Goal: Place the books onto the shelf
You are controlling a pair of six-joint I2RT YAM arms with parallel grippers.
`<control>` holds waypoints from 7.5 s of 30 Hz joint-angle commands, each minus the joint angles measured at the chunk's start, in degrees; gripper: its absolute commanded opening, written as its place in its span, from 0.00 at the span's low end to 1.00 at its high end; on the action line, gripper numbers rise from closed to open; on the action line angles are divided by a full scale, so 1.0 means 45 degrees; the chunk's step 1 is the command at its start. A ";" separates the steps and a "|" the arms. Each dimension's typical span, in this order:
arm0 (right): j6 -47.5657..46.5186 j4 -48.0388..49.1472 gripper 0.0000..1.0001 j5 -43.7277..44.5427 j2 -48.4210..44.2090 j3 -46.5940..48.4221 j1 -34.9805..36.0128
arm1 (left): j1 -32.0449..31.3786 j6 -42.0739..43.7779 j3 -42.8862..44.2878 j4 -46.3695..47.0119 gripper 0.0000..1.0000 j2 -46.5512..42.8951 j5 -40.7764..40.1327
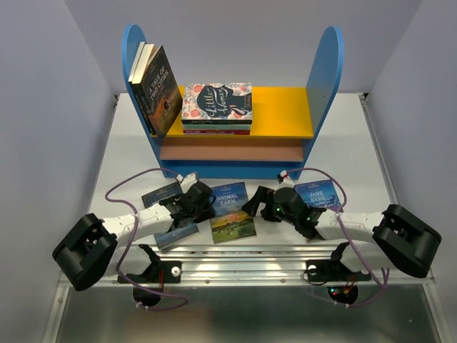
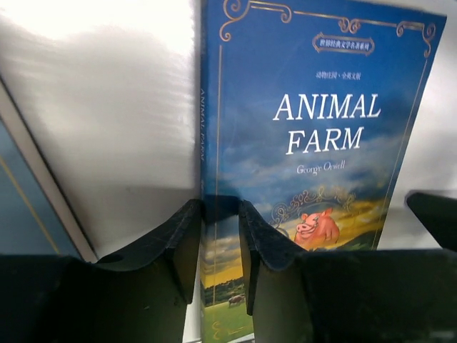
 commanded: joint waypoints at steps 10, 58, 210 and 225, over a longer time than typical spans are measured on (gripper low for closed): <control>0.0073 0.0056 1.00 -0.0940 0.1052 0.1194 0.0204 | -0.1071 -0.1436 0.0063 -0.0179 0.31 0.0734 -0.0063; -0.0199 -0.0838 0.01 -0.2584 -0.0997 0.1214 0.0321 | -0.2360 -0.3487 -0.0912 0.0915 0.40 -0.1234 -0.0531; -0.5044 -0.6897 1.00 0.2340 -0.8089 0.4085 0.0321 | 0.4144 1.5322 1.0123 0.4528 0.00 -0.1629 -0.3071; -0.5044 -0.6917 1.00 0.2438 -0.8440 0.3890 0.0321 | 0.4144 1.5049 0.8540 0.6345 0.20 -0.1629 -0.3735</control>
